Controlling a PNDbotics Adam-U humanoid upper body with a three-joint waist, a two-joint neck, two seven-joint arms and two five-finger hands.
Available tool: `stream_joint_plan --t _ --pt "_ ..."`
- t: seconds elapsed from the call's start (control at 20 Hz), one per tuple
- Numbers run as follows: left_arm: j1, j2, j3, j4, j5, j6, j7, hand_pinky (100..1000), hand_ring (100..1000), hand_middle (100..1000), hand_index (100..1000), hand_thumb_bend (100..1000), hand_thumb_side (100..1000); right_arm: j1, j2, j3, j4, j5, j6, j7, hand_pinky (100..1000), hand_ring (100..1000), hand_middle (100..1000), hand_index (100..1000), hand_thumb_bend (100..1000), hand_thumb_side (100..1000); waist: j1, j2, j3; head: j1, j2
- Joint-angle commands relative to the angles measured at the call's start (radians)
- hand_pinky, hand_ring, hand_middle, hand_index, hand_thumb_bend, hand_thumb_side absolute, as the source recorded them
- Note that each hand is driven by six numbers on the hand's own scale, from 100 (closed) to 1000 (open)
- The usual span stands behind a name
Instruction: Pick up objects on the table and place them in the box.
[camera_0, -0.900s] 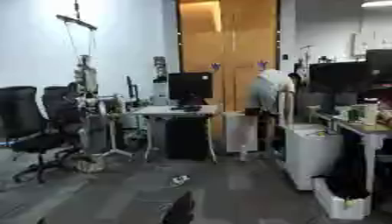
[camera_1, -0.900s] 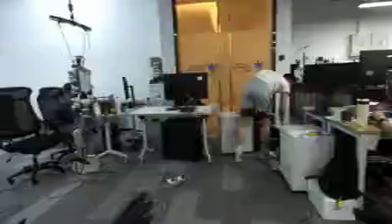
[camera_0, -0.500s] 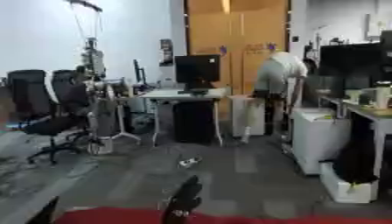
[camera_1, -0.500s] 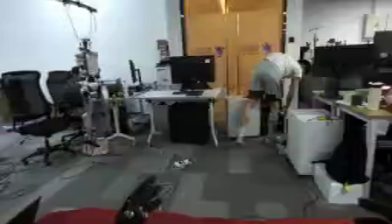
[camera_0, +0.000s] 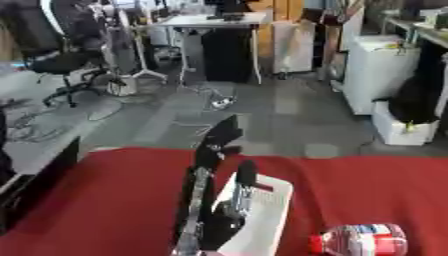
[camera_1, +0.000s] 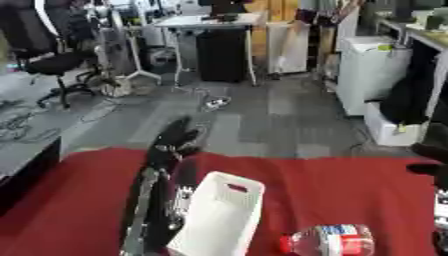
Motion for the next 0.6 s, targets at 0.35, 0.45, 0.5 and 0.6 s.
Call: stream_joint_plan --t 0.35,0.45,0.5,0.6 --pt "0.010 0.009 0.001 -0.027 0.015 -0.004 -0.022 671 808 864 894 297 748 -0.001 -0.027 -0.010 -0.016 0.010 -0.012 0.038 565 671 764 812 100 716 -0.003 0.007 -0.016 -0.028 0.043" --pt "0.013 0.012 0.001 -0.027 0.015 -0.006 -0.027 669 806 862 893 301 750 -0.001 -0.034 -0.013 -0.016 0.017 -0.015 0.050 563 664 761 812 100 721 -0.003 0.007 -0.020 -0.039 0.051" --pt "0.013 0.013 0.001 -0.027 0.015 -0.007 -0.029 668 805 861 893 301 751 -0.003 -0.042 -0.014 -0.015 0.022 -0.017 0.058 561 660 758 812 100 726 -0.003 0.008 -0.021 -0.044 0.054" --pt "0.013 0.017 0.000 -0.026 0.015 -0.008 -0.034 664 802 859 892 301 752 -0.009 -0.076 -0.010 -0.005 0.034 -0.015 0.095 546 643 753 813 100 743 -0.002 0.010 -0.023 -0.052 0.059"
